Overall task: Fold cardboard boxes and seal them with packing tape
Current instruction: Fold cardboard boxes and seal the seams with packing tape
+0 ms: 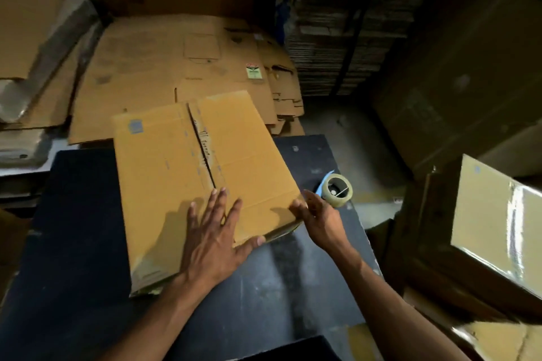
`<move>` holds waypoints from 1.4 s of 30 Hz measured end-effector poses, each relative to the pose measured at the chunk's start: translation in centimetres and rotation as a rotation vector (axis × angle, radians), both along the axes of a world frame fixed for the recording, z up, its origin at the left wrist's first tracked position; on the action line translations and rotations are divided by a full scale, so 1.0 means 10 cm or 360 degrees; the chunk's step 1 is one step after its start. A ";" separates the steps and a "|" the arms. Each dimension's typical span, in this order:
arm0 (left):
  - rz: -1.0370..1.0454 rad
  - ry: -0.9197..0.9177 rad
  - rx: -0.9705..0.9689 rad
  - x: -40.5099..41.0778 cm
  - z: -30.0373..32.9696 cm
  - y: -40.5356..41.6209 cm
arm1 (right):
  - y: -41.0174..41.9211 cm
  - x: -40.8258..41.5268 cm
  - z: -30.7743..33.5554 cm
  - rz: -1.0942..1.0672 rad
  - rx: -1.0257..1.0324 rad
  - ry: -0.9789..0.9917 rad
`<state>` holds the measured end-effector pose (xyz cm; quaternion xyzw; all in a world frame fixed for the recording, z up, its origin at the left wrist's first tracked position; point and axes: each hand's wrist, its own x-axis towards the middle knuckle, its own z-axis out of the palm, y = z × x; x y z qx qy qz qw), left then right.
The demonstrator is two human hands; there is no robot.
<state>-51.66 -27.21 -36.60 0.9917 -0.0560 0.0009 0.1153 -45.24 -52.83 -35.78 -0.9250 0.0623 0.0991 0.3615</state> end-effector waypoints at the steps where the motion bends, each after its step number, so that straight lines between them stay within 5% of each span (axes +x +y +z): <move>1: -0.0036 -0.0016 -0.0018 0.09 0.02 -0.14 | -0.11 0.02 -0.02 0.0000 -0.0017 -0.0050; 8: 0.0071 0.0098 0.0123 0.60 -0.03 -0.89 | -0.94 0.99 -0.08 0.0325 -0.0627 0.0002; 15: 0.0257 0.0134 0.0204 0.61 -0.20 -1.15 | -1.28 1.98 -0.42 0.1254 -0.1190 0.0046; 19: 0.0287 0.0154 0.0236 0.62 -0.18 -1.18 | -1.32 2.12 -0.61 0.1481 -0.1227 0.0101; 31: 0.0328 -0.0097 0.0121 0.63 -0.27 -1.22 | -1.81 1.33 -0.76 0.1054 -0.0911 0.0394; 36: 0.0234 -0.0451 -0.0319 0.32 -0.16 -1.49 | -1.93 0.60 -0.68 0.0703 -0.0573 0.0488; 42: 0.0688 0.0241 -0.1235 -0.43 -0.08 -1.81 | -1.70 -0.24 -0.23 0.0434 -0.0154 0.0442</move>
